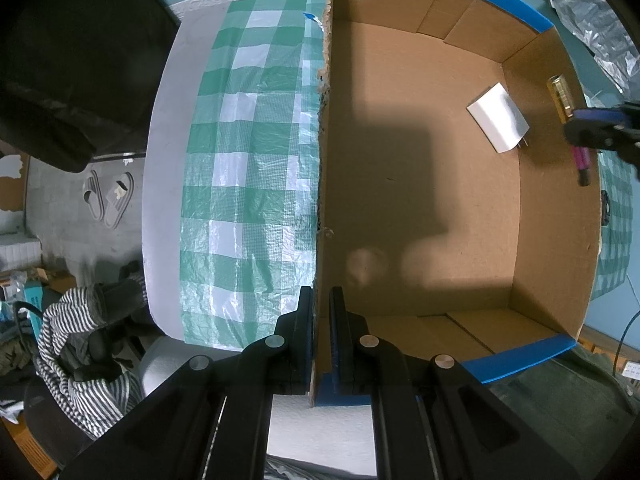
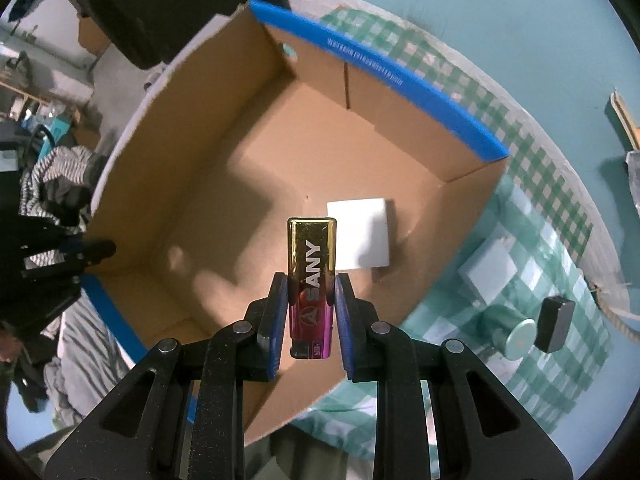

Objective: Organize rigid objects
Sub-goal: 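Carry the battery into the box beside the charger and release it, then move the right gripper back toward the remaining items on the table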

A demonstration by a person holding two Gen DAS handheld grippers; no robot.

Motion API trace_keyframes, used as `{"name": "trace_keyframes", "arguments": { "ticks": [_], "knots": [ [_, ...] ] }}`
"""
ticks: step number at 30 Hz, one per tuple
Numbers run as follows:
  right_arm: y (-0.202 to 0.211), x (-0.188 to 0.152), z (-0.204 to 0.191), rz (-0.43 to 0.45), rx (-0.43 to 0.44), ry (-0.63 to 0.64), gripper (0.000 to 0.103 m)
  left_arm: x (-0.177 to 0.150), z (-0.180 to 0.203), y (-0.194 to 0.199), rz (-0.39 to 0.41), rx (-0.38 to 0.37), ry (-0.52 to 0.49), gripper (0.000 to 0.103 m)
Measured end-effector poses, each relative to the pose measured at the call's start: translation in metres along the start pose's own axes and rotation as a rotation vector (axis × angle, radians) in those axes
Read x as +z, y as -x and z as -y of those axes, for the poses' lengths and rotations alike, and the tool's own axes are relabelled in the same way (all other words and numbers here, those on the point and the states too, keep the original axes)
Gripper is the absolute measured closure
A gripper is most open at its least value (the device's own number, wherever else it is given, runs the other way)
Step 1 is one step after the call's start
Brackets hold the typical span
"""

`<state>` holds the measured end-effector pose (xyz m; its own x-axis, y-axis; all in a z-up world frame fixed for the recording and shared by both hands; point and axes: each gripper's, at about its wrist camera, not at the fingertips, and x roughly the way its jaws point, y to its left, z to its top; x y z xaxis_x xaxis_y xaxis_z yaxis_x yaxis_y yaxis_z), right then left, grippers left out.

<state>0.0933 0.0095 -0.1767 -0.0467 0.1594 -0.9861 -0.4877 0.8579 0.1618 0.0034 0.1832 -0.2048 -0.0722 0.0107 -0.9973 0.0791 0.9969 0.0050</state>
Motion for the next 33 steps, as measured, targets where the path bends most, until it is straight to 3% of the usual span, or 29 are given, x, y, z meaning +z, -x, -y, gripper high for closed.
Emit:
{"name": "trace_keyframes", "arguments": {
  "ticks": [11, 23, 26, 33],
  "knots": [
    [-0.032, 0.001, -0.001, -0.057, -0.009, 0.006, 0.08, 0.002, 0.0, -0.001, -0.003, 0.002, -0.002, 0.096],
    [-0.04, 0.001, -0.005, -0.069, -0.025, -0.005, 0.08, 0.002, 0.002, 0.0, -0.008, 0.0, -0.003, 0.096],
    [-0.036, 0.001, -0.003, -0.06, -0.028, -0.017, 0.071, 0.002, 0.002, 0.0, -0.008, 0.0, -0.002, 0.096],
    [-0.021, -0.005, 0.005, -0.028, -0.031, -0.018, 0.062, 0.001, 0.002, -0.001, -0.01, 0.0, -0.003, 0.096]
  ]
}}
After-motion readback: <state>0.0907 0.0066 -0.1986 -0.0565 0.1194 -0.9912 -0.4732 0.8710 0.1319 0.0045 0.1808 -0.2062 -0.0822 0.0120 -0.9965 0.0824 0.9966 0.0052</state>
